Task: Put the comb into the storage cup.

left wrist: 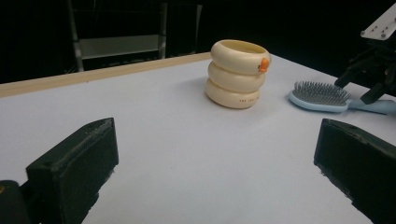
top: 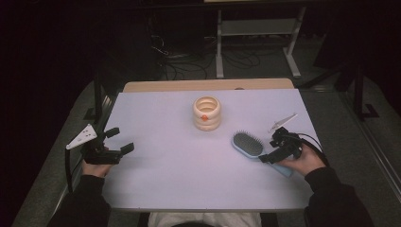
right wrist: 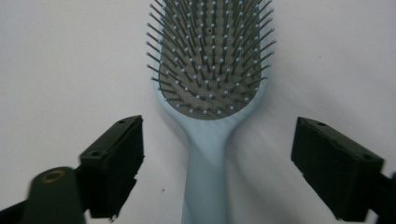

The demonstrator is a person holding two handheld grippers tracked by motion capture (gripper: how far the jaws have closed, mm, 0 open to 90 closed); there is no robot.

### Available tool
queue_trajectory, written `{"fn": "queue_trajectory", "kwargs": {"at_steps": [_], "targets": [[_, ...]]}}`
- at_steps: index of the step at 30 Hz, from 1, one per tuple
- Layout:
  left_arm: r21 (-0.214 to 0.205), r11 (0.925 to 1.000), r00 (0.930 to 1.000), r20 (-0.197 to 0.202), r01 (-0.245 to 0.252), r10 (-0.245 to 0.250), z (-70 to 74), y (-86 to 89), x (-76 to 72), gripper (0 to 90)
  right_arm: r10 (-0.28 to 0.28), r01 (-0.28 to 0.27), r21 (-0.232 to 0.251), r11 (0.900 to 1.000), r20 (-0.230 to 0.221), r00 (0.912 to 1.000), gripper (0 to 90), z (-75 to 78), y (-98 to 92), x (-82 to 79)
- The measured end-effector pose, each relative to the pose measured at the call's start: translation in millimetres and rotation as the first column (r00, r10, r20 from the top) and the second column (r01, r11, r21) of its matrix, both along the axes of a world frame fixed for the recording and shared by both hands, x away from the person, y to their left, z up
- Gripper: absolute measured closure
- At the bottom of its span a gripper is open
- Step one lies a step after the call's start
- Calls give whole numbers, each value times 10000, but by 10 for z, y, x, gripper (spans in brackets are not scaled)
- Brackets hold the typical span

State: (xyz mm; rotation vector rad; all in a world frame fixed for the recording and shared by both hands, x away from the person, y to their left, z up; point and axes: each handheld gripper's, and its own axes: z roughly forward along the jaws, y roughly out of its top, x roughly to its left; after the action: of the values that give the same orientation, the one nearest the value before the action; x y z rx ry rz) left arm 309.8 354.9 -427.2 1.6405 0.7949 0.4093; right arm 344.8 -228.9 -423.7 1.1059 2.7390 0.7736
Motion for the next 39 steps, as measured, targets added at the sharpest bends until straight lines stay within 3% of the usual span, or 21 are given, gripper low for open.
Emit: {"fn": "queue_trajectory", "kwargs": {"at_steps": [8, 24, 28, 39], "targets": [[-2, 10000, 10000, -6, -40, 40, 0, 2, 1, 0, -6, 4, -42, 10000, -324, 9995, 386, -67, -10, -25], [48, 10000, 10000, -2, -60, 60, -2, -3, 0, 0, -258, 231, -375, 9990, -739, 9969, 562, -133, 1, -11], [46, 10000, 10000, -2, -55, 55, -3, -3, 0, 0, -197, 162, -400, 9991, -890, 9958, 656, -132, 19, -16], [43, 10000, 10000, -2, -47, 47, -2, -3, 0, 0, -239, 192, -580, 9981, -811, 9964, 684, -126, 31, -9]]}}
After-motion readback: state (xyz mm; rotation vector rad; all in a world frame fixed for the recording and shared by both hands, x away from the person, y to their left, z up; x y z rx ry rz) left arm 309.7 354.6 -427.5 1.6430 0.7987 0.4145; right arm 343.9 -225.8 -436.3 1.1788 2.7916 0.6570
